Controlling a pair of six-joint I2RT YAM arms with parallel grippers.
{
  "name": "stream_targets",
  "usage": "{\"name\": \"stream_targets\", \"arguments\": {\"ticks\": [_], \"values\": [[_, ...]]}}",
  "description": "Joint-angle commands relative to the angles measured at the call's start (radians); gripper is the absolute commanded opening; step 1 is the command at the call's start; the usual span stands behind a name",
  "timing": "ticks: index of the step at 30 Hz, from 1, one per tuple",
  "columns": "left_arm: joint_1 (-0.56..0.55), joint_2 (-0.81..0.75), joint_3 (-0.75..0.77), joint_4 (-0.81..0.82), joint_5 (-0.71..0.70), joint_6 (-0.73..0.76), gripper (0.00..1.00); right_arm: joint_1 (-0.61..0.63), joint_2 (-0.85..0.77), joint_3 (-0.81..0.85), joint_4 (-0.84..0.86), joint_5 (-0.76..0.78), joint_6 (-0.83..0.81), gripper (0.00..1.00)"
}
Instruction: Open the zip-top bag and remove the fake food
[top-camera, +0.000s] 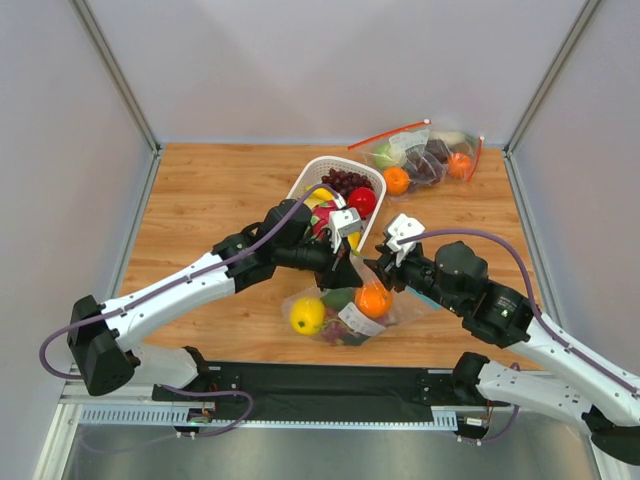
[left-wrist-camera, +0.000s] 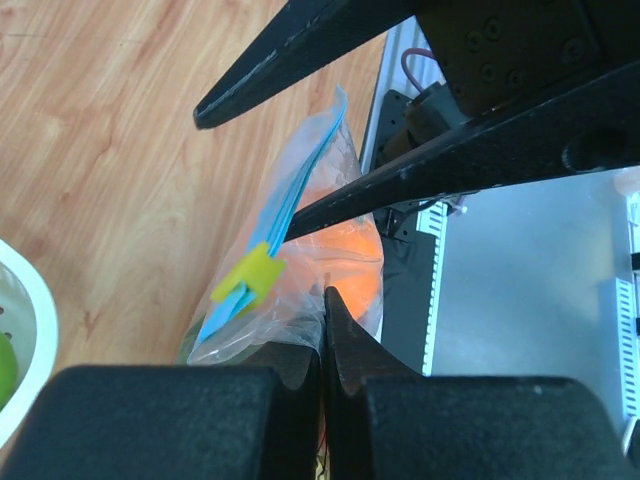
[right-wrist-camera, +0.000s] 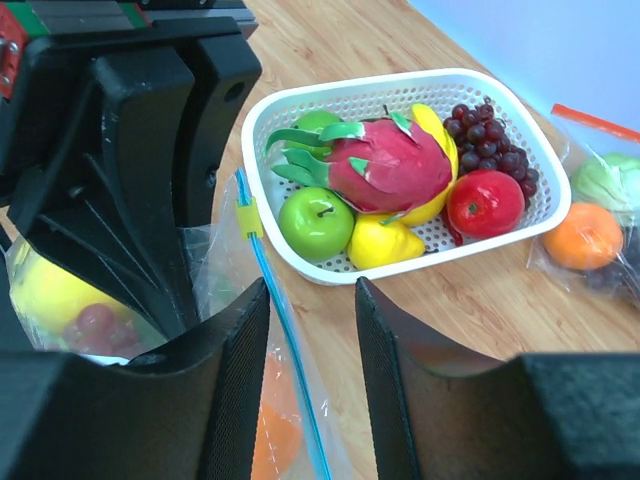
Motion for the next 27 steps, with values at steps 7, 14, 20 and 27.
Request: {"name": "stream_targets", "arguments": {"ticks": [7,14,20,27], "values": [[-0.001,-0.061,0.002,-0.02,0.095,0.066,0.0,0.004,0.048,0.027,0.035,-0.197,-0.047,0.3],[0.001,-0.094,-0.033,-0.056,0.072,0.112,0.0,0.004,0.068,0.053,-0.018,-0.253,-0.052,0.0],[0.018,-0.153,-0.114,-0.038,0.018,0.119,0.07,-0.014,0.011,0.03,-0.006,-0.284,-0.038,0.0],[0.034,-0.18,-0.188,0.12,0.087,0.063,0.72,-0.044,0.016,0.021,-0.005,-0.371,-0.006,0.0]]}}
